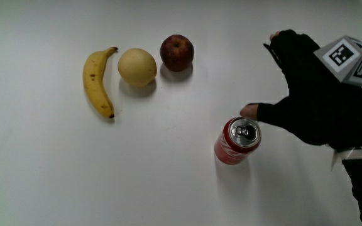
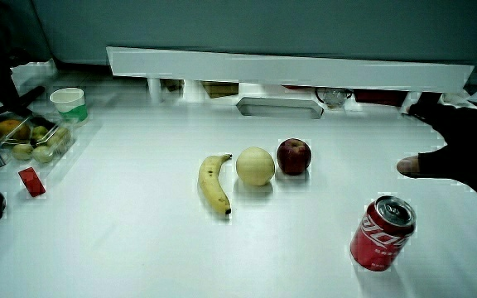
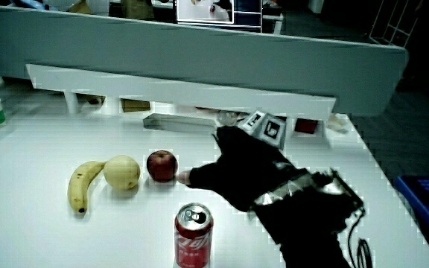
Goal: Pick cola
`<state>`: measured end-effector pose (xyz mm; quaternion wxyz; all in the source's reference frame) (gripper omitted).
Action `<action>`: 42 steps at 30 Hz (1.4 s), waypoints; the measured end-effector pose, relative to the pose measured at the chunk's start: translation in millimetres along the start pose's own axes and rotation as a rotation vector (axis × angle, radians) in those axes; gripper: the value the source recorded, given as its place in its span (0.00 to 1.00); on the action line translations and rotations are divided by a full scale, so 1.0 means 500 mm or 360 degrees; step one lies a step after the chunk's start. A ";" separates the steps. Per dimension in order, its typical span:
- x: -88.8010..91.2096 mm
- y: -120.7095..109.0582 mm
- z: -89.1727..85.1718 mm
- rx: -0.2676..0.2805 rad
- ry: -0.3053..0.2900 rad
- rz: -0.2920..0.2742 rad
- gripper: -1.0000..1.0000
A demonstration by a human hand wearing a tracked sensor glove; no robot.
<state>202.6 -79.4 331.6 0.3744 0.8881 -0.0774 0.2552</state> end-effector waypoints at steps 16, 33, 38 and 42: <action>0.014 -0.023 -0.073 -0.0069 0.0007 0.0089 0.50; 0.052 -0.003 -0.159 -0.0211 0.0065 0.0077 0.50; 0.076 0.006 -0.178 -0.0248 0.0123 0.0063 0.50; 0.089 0.006 -0.181 -0.0245 0.0203 0.0081 0.50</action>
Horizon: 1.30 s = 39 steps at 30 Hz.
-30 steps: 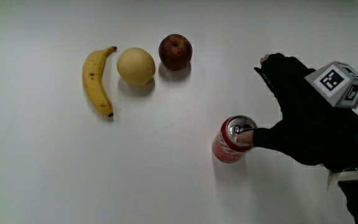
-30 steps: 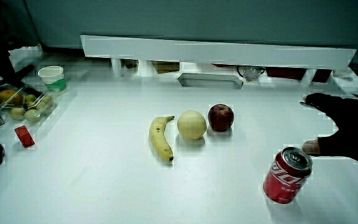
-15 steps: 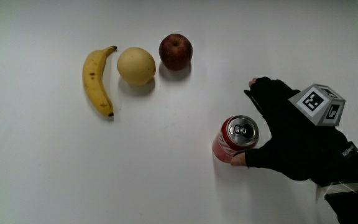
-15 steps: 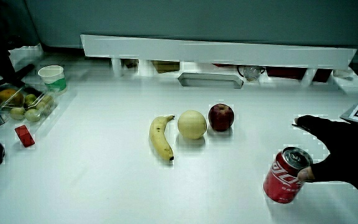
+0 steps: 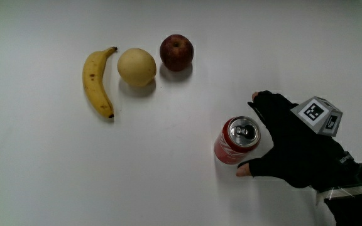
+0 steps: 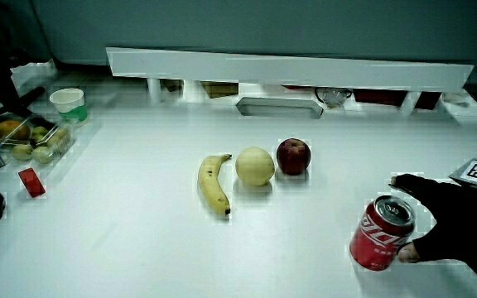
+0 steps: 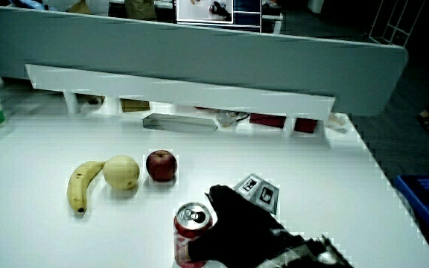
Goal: Pick cola
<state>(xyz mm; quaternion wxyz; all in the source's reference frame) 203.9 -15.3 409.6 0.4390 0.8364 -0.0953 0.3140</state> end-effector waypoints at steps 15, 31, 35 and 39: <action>0.012 -0.003 0.005 0.0147 0.0055 0.0115 0.54; 0.023 0.003 0.002 0.0134 0.0163 0.0186 0.88; 0.020 -0.003 0.004 0.0176 0.0143 0.0194 0.96; 0.011 -0.008 0.011 0.0201 0.0169 0.0250 1.00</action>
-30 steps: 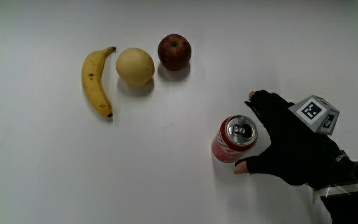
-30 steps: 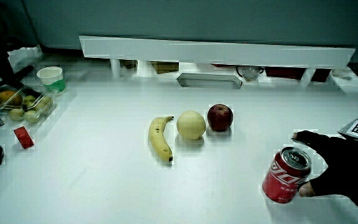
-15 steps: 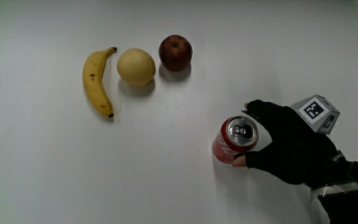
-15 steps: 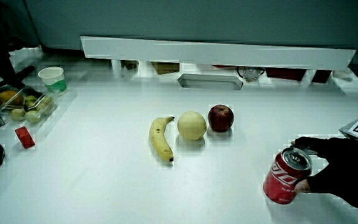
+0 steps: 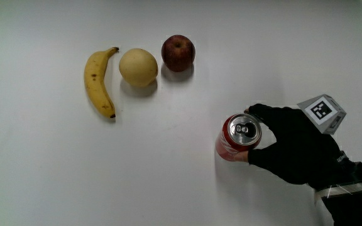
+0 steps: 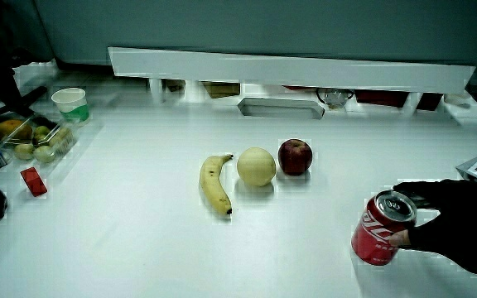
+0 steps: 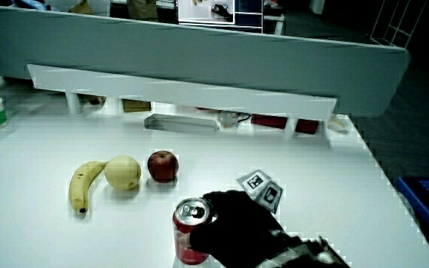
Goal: Pick cola
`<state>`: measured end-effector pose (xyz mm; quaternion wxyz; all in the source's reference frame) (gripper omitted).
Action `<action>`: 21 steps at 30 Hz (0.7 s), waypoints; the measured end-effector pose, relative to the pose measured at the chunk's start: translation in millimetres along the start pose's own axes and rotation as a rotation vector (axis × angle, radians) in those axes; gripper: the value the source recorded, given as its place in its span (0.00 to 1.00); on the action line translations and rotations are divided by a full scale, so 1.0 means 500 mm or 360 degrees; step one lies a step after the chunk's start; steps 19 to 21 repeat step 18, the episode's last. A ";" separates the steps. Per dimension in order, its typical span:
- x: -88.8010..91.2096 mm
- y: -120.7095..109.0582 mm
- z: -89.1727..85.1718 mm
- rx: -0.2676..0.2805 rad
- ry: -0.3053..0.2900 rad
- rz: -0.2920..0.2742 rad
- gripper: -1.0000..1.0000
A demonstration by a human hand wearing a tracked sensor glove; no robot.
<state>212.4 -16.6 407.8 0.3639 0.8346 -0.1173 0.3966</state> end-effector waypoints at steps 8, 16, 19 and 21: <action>-0.039 -0.004 0.025 0.0064 -0.0020 0.0063 1.00; -0.104 0.011 0.046 0.0087 -0.0039 -0.0027 1.00; -0.121 0.021 0.049 0.0086 -0.0044 -0.0017 1.00; -0.121 0.021 0.049 0.0086 -0.0044 -0.0017 1.00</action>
